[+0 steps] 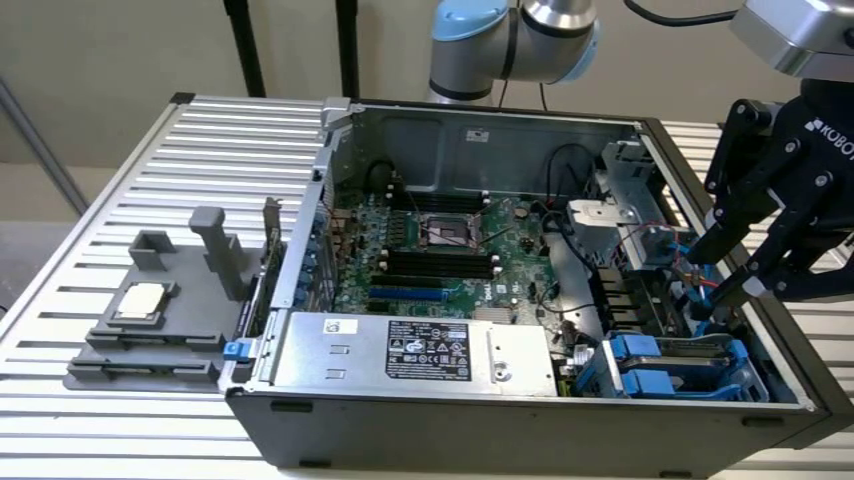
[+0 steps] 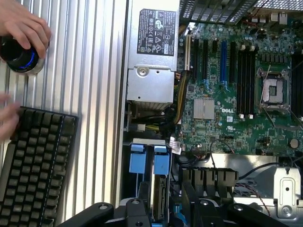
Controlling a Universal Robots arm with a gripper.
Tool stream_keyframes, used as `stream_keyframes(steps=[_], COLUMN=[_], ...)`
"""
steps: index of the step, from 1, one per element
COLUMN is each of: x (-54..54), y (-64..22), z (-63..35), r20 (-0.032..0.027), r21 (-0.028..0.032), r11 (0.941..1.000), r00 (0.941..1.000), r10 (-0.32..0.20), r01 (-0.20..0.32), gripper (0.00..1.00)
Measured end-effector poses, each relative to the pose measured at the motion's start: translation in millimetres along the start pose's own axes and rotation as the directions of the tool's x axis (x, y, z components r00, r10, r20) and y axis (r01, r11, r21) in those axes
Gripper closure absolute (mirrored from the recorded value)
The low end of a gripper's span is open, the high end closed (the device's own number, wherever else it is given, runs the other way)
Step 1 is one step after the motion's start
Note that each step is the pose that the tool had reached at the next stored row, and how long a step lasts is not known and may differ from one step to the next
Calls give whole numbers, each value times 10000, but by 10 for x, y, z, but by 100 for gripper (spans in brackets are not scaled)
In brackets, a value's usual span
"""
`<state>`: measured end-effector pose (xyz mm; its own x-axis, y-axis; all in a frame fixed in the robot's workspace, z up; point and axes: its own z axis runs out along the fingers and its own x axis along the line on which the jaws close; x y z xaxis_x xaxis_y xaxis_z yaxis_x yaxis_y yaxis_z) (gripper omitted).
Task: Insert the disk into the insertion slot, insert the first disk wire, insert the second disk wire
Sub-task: 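Insert the disk into the insertion slot, then insert the first disk wire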
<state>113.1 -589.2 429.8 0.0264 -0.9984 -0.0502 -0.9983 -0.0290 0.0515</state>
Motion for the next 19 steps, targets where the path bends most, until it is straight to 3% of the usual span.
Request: stream_keyframes(steps=[13,16,19], x=[0,4,9], y=[-2,-118,-237], z=[0,6,52], r20=[1,2,-4], r21=[4,-41,-48], r11=[10000,10000,10000], r00=[10000,10000,10000], r10=[0,-7,-31], r01=[0,7,31], gripper=[59,59,59])
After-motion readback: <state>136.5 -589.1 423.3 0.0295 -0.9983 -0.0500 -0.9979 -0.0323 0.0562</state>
